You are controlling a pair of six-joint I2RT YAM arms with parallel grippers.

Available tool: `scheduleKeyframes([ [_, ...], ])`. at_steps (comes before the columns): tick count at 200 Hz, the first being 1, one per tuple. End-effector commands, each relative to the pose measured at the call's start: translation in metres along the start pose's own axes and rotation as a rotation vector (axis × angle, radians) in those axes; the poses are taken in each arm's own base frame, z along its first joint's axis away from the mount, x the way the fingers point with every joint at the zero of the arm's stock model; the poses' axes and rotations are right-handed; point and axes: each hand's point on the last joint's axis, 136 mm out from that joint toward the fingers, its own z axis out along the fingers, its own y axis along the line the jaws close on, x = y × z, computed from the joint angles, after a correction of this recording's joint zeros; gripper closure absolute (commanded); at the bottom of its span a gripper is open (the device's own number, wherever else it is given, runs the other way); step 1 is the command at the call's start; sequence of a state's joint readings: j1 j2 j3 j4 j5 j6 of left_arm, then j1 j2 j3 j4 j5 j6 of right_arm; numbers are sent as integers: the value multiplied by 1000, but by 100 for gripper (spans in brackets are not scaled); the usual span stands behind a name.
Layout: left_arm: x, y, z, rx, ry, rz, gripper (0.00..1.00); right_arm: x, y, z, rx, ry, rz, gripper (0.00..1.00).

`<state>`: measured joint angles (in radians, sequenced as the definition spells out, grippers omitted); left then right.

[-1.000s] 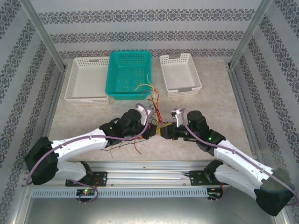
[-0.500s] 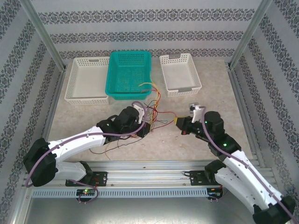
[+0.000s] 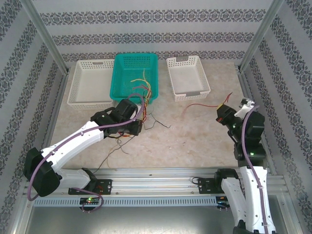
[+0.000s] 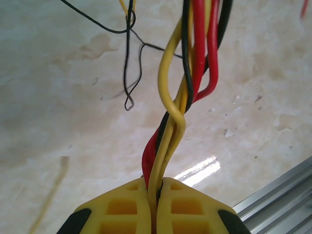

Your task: Untangle the cables

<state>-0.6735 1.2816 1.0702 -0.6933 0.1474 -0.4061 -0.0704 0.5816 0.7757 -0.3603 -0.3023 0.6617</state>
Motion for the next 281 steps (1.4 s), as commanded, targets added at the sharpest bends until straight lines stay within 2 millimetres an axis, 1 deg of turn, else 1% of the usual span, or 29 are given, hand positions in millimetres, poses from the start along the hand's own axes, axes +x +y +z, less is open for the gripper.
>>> scheduleKeyframes([
  [1,-7,-5,-19,18,-21,53,100,-39,23,-10,-18,-97,10,100],
  [5,-11,-4,-20,11,-26,59,100,-46,24,-13,-6,-122,4,100],
  [16,-22,-5,-26,-5,-49,81,100,-65,39,-19,-35,-179,-13,100],
  [27,-33,-12,-30,12,-73,100,100,-76,56,-18,-90,-181,-11,100],
  [41,-48,-25,-36,60,-111,120,100,-86,73,-6,-142,-142,-1,100],
  [68,-78,-52,-48,166,-216,152,100,-107,91,15,-164,-142,-42,100],
  [80,-89,-59,-50,192,-249,161,100,-109,98,30,-172,-109,-60,100],
  [96,-96,-71,-50,240,-270,194,100,-108,107,53,-186,-61,-90,100],
  [120,-103,-86,-51,306,-315,232,100,-105,110,90,-170,-10,-98,100],
  [138,-106,-90,-54,337,-373,244,100,-96,110,123,-158,66,-103,100],
  [154,-104,-89,-55,347,-420,257,100,-85,102,154,-117,122,-112,100],
  [166,-103,-82,-51,322,-443,254,100,-80,94,177,-89,152,-115,100],
  [184,-98,-78,-47,316,-456,250,100,-72,77,211,-41,211,-108,100],
  [192,-98,-79,-48,324,-465,249,100,-65,67,227,-21,237,-97,100],
  [205,-99,-79,-51,323,-480,252,100,-57,58,249,-7,276,-86,100],
  [226,-100,-74,-52,297,-499,259,100,-36,35,284,53,345,-89,100],
  [228,-101,-74,-52,297,-501,260,100,-37,36,285,54,346,-89,100],
  [229,-101,-74,-52,297,-501,260,100,-33,32,288,61,354,-88,100],
  [250,-100,-73,-53,293,-508,264,100,-17,14,309,110,397,-97,100],
  [272,-104,-73,-59,291,-530,265,100,1,-5,325,158,432,-112,100],
  [281,-106,-76,-63,302,-542,265,100,12,-15,330,175,455,-107,100],
])
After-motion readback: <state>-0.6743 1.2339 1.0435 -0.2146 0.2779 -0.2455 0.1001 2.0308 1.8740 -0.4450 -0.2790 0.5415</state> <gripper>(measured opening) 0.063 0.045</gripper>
